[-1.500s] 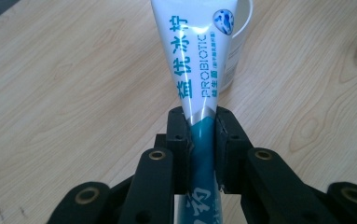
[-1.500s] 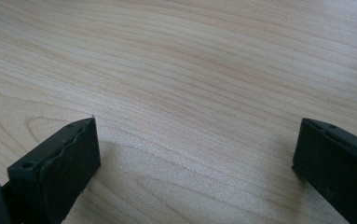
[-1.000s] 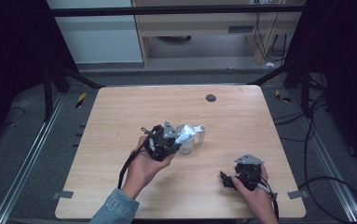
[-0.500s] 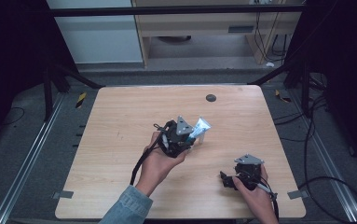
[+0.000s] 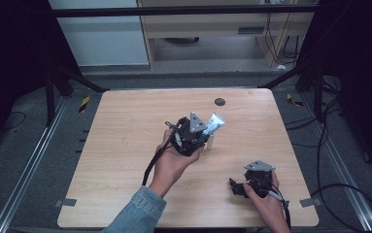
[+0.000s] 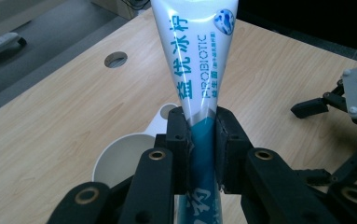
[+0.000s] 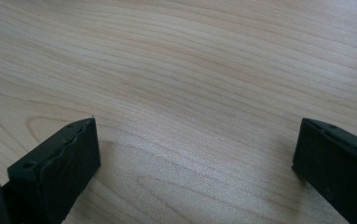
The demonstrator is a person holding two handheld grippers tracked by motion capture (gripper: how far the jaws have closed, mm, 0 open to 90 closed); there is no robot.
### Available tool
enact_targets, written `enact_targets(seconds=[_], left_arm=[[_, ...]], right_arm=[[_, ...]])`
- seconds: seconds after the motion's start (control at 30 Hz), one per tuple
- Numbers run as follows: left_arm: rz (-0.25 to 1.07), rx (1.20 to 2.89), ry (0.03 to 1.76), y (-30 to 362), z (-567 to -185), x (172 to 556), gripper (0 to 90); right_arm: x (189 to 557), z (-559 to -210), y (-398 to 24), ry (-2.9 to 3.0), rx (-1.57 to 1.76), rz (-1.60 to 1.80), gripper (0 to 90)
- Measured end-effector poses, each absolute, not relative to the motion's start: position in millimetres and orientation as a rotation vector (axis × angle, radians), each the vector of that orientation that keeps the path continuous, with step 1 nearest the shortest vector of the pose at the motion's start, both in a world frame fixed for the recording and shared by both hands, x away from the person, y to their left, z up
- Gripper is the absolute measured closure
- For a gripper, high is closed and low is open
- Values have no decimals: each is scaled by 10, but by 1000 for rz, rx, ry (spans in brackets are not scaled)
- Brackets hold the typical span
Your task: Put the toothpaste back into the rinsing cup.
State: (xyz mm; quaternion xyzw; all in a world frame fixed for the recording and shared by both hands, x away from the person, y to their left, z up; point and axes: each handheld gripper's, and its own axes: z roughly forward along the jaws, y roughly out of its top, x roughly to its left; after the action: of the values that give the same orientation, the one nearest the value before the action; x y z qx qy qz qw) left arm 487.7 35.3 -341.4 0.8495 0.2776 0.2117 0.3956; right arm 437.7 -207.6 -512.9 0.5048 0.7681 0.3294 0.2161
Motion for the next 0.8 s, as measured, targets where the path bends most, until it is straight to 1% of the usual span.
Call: enact_targets(seconds=[0.37, 0.6, 0.8], left_arm=[[572, 2099, 718, 272, -3359, 4943, 777], [598, 2054, 722, 290, -3285, 4979, 777], [605, 2051, 724, 295, -3258, 5020, 777]], right_arm=[[4379, -5128, -2077, 2135, 1397, 915, 7], [4379, -5128, -2078, 2135, 1396, 913, 7], [4379, -5128, -2077, 2135, 1398, 915, 7]])
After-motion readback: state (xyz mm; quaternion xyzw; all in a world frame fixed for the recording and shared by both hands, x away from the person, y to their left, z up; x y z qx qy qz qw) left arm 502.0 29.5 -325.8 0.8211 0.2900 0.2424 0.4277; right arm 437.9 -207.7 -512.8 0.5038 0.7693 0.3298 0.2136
